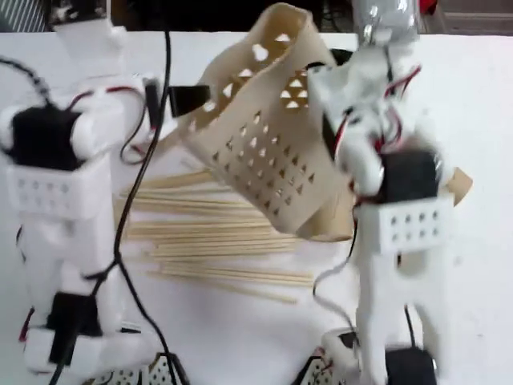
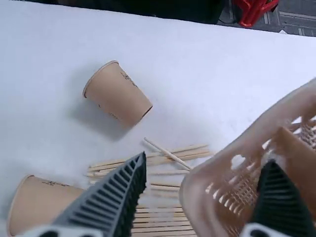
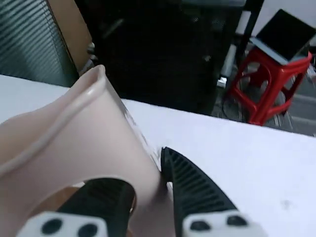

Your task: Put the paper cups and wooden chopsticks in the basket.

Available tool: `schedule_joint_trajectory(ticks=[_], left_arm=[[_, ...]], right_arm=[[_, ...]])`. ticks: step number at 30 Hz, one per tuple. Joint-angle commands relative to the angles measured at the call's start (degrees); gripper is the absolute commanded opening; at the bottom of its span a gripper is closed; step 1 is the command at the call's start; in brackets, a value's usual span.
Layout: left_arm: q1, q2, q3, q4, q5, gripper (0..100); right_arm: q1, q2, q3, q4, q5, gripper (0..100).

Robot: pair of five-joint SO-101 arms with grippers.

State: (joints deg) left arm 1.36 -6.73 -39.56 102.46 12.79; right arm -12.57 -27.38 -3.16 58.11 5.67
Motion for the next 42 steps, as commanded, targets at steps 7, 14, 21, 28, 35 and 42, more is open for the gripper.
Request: schedule_joint_trajectory(ticks=[7,14,21,28,35,42], left_arm=[[0.31,-8.04,16.18,0.09,-9.67,35],[-0.92,-5.93,17.05,-2.9,-15.21,30],[-2.15,5.58,16.62,-13.27,-22.33,4],[-3.21,10.59,16.44,-26.29,-23.82,2],[-3.03,17.54,16.44,-33.58,-23.47,2],[-3.56,23.78,14.59,-38.15,-23.12,2]], right_arm=[[-3.47,-20.26,29.1,-28.88,-5.01,1.7],[-3.56,-16.75,26.55,-29.76,-6.42,1.7],[-3.21,-12.35,25.76,-33.01,-12.66,1.7],[-3.03,-9.1,26.11,-32.66,-11.69,5.5],[-3.38,-4.44,26.11,-20.0,-1.32,22.6],[-2.95,-0.48,26.2,-14.73,6.95,25.2]])
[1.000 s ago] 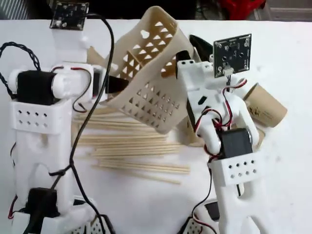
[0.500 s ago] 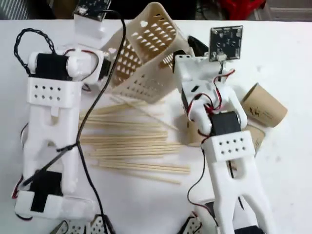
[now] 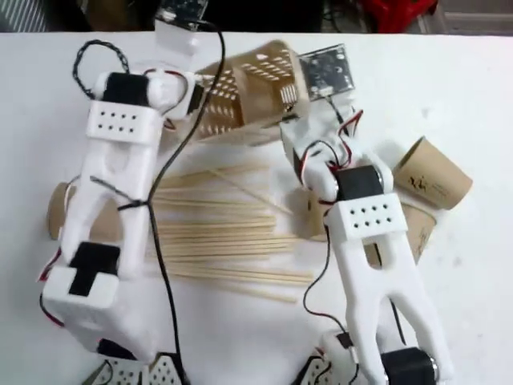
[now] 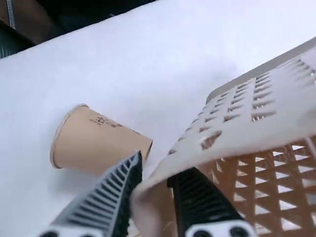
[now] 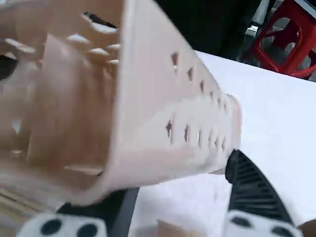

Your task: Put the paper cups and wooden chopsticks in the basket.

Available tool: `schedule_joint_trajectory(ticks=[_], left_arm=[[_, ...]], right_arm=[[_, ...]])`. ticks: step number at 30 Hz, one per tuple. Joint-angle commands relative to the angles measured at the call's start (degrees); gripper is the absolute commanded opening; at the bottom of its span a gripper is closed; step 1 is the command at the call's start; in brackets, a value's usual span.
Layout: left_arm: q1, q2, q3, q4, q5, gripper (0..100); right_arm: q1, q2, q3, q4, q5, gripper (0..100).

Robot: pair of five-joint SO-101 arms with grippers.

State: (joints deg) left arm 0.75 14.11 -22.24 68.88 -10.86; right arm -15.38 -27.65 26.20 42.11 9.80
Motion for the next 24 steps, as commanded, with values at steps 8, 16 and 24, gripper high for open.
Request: schedule_joint_trajectory(ticks=[8,16,24], left_arm=[[-5.67,14.29,-19.52,2.9,-0.26,2],[-2.51,27.38,-41.41,20.92,-4.22,2],[-0.04,32.84,-55.21,33.76,-7.47,2]], right_arm=[[0.84,0.22,-3.25,5.49,3.78,25.2],[6.37,0.22,-3.25,13.32,3.87,25.2],[13.93,0.31,-3.16,19.47,3.96,25.2]])
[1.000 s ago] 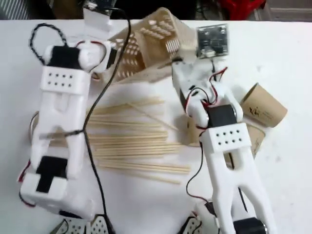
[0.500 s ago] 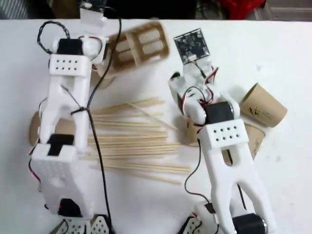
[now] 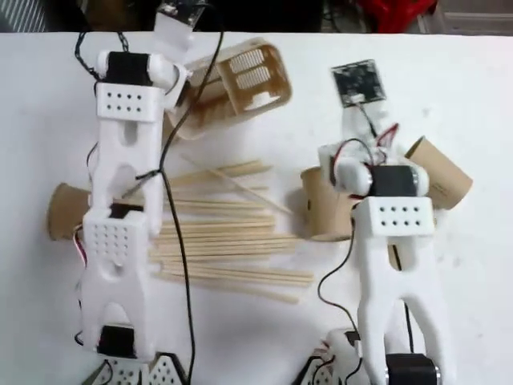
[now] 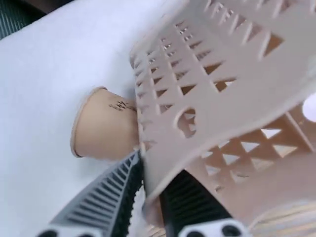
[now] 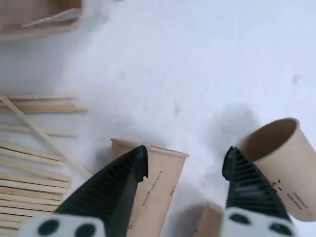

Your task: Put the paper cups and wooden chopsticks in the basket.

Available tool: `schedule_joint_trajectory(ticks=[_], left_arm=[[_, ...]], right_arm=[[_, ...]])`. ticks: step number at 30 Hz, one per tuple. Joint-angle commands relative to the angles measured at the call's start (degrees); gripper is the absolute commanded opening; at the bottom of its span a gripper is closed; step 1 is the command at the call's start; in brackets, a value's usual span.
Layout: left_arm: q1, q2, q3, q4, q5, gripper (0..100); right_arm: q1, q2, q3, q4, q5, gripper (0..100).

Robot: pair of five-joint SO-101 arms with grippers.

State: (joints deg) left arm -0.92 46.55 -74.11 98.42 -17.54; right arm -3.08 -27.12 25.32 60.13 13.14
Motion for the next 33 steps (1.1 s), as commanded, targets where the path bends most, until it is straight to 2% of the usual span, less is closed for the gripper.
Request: schedule_joint_trajectory(ticks=[1,7,12,16,20,22,25,31,33], left_arm=[[1.27,0.4,-3.34,4.13,-0.97,2],[1.71,4.88,-3.87,1.23,-2.2,3],[2.15,9.1,-3.52,-4.66,-1.85,14],[1.98,10.77,-3.96,-8.53,0.62,11],[1.89,10.86,-3.96,-10.55,1.05,1],[1.98,10.86,-3.96,-10.64,3.16,2],[1.8,10.15,-5.1,-9.58,5.98,2],[2.15,5.58,-10.73,3.69,5.8,2],[1.63,3.38,-8.88,4.31,5.8,2]], right_arm=[[1.8,-0.22,-2.29,2.07,0.62,25.2],[1.36,-0.31,-1.85,5.41,0.62,25.3],[1.63,-0.4,3.08,2.07,0.7,25.4],[1.45,-0.4,6.68,-2.42,0.7,25.4],[1.36,-0.4,7.56,-3.47,0.7,25.4],[1.36,-0.4,7.56,-3.21,0.7,25.4],[1.71,-0.4,7.65,-3.21,0.7,25.4],[1.45,-0.4,8.88,-3.3,0.7,25.4],[1.71,-0.4,8.79,-3.3,0.7,25.4]])
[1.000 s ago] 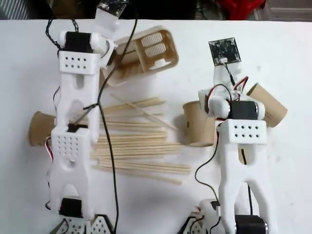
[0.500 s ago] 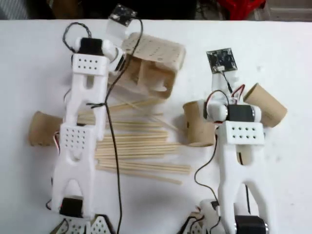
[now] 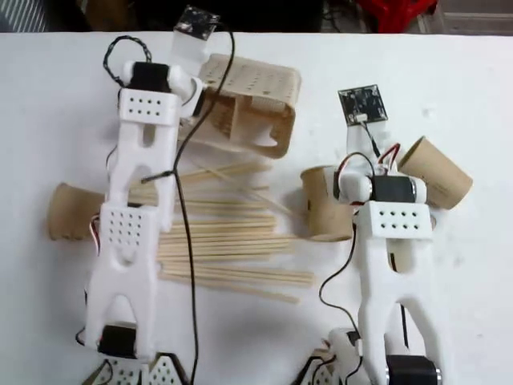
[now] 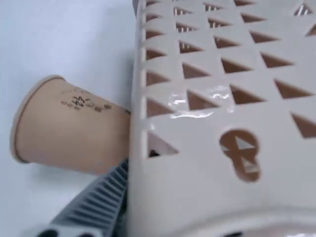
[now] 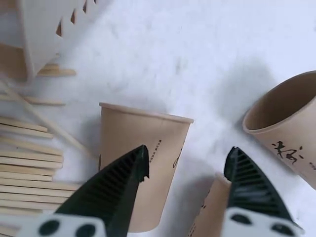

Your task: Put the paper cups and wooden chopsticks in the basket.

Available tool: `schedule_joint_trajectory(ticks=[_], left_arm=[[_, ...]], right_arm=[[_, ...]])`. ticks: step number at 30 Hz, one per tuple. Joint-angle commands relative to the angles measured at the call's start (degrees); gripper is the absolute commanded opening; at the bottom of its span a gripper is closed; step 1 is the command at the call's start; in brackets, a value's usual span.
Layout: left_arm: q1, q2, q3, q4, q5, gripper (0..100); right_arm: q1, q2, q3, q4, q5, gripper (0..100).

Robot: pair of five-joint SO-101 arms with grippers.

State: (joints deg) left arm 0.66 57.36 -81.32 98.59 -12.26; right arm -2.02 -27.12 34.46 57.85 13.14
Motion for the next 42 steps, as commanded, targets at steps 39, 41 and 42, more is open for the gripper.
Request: schedule_joint_trajectory(ticks=[39,41,42], left_arm=[[2.33,-51.74,56.97,3.96,-2.81,6],[2.42,-51.56,55.3,3.96,0.26,12],[2.42,-51.38,55.03,4.04,1.67,14]], right_arm=[[4.7,-0.4,-0.35,1.45,0.7,25.4],[4.7,-0.4,-0.35,1.36,0.7,25.4],[4.7,-0.4,-0.35,1.36,0.7,25.4]])
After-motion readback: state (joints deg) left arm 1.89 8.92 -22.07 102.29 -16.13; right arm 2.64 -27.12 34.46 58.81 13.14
